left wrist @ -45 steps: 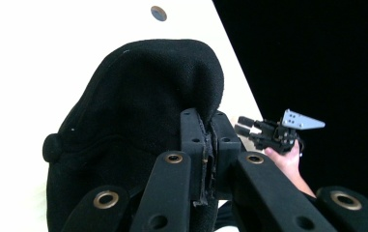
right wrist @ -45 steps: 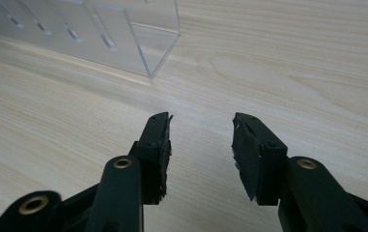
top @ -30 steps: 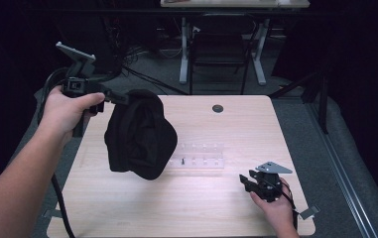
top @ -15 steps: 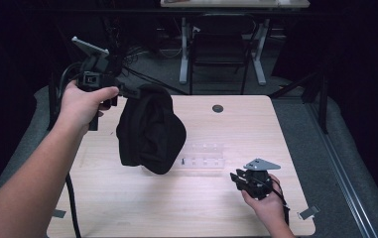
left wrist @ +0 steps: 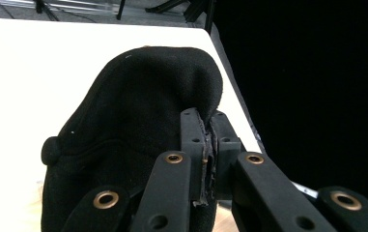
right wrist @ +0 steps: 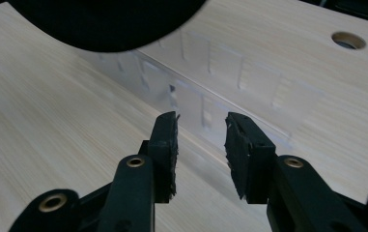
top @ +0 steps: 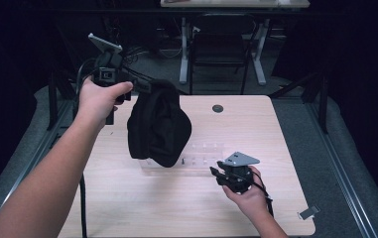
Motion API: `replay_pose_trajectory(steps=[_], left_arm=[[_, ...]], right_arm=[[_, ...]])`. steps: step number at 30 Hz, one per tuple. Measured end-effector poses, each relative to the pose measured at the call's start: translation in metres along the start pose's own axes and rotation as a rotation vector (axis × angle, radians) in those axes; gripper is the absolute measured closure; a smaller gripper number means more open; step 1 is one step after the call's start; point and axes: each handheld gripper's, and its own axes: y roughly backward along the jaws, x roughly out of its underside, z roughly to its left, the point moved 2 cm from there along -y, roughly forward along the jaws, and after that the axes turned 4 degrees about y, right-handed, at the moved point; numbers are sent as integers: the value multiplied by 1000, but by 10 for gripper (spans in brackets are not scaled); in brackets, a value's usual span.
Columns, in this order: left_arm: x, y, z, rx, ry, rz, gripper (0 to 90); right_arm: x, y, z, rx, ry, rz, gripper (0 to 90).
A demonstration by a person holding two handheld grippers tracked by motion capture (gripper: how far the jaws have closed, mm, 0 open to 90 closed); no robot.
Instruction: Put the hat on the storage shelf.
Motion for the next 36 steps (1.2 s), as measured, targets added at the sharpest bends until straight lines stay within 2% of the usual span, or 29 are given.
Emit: replay_pose_trajectory(steps=[3,9,12,15,19,30,33,36], left_arm=[[0,-6,-2,-5,-9,0,871],[1,-11,-5,-4,-9,3,871],[2,-13,-6,-4,-12,1,871],[3,-13,-8,-5,-22,-1,871],[3,-14,-10,-9,-27,-5,871],[1,-17,-15,-4,-15,-8,871],[1,-17,-18,-2,-18,-11,871],[0,-17,-20,-1,-15,-15,871]], right_arm=[[-13,-8,12,-24,38,-14,622],[-25,-18,28,-60,67,-26,616],[-28,-21,33,-72,67,-33,605],[-31,-28,41,-88,94,-23,598],[-33,-33,47,-104,91,-24,596],[-49,-39,68,-149,132,-31,542],[-55,-41,78,-145,155,-43,505],[-58,-43,83,-135,163,-39,494]])
